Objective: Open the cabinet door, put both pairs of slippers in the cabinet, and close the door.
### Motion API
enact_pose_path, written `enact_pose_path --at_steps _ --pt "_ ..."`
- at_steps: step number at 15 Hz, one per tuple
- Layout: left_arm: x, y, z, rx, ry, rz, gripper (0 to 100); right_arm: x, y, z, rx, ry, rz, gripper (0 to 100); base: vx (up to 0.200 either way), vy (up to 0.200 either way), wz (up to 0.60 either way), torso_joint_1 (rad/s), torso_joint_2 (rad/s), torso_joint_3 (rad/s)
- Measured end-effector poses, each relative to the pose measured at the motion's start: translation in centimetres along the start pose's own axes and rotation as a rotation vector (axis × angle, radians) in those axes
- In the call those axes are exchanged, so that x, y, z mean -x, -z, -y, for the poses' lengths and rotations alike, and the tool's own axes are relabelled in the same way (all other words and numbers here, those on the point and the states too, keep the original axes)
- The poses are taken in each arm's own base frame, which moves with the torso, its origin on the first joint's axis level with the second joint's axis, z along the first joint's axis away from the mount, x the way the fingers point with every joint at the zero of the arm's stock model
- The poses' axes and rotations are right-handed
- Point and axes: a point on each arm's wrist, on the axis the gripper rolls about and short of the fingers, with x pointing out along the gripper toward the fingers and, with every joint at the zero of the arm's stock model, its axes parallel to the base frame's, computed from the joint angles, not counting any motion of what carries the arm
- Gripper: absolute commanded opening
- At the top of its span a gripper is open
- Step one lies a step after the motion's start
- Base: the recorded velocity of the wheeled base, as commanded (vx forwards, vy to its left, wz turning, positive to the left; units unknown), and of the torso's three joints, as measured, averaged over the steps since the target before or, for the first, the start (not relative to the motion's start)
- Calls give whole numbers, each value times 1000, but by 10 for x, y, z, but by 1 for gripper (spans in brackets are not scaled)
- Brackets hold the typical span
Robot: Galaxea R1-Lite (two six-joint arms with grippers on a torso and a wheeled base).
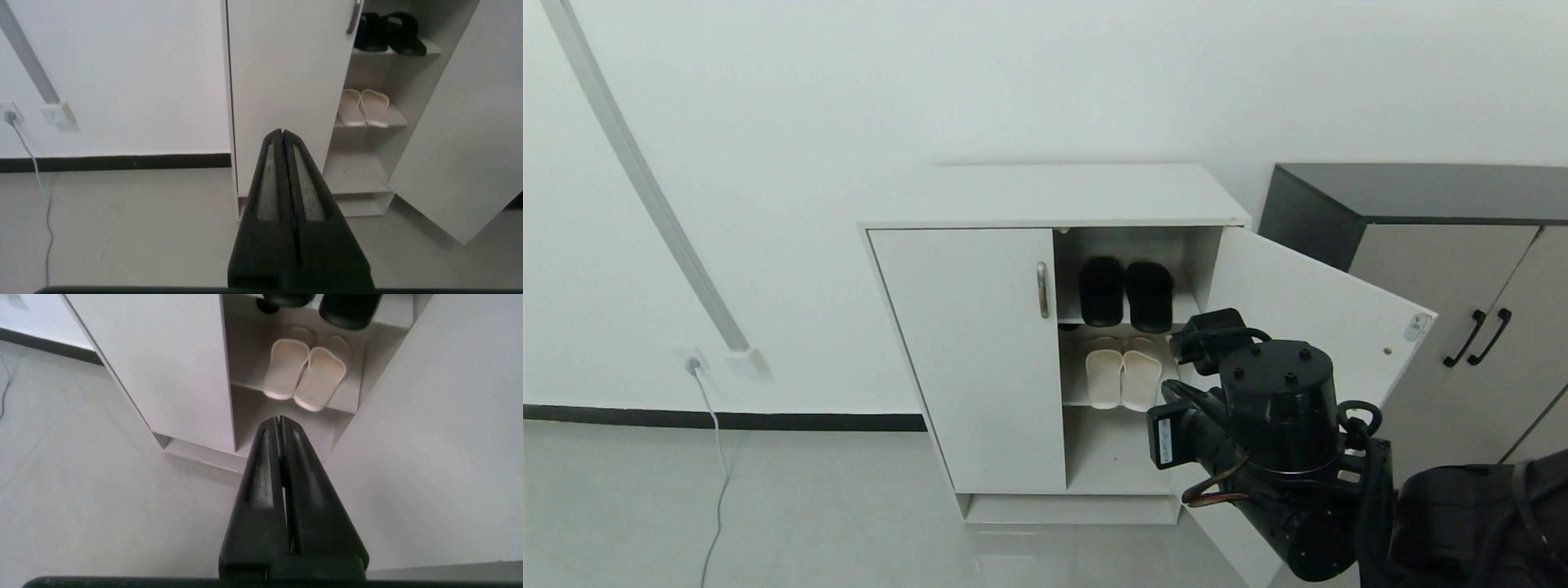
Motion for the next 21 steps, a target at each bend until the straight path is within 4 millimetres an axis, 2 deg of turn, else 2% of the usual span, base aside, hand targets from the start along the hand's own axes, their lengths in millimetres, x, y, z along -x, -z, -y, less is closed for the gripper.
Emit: enact_pose_path --at_steps 14,20,21 --pt "0 0 0 -2 0 0 0 2 4 2 28 -26 27 0 0 0 0 207 -499 -296" --pt "0 0 0 -2 -1 0 0 2 5 2 37 -26 23 0 0 0 -600 17 -42 -23" --pt "0 0 0 -1 0 0 0 2 5 2 35 -27 25 0 0 0 0 0 0 0"
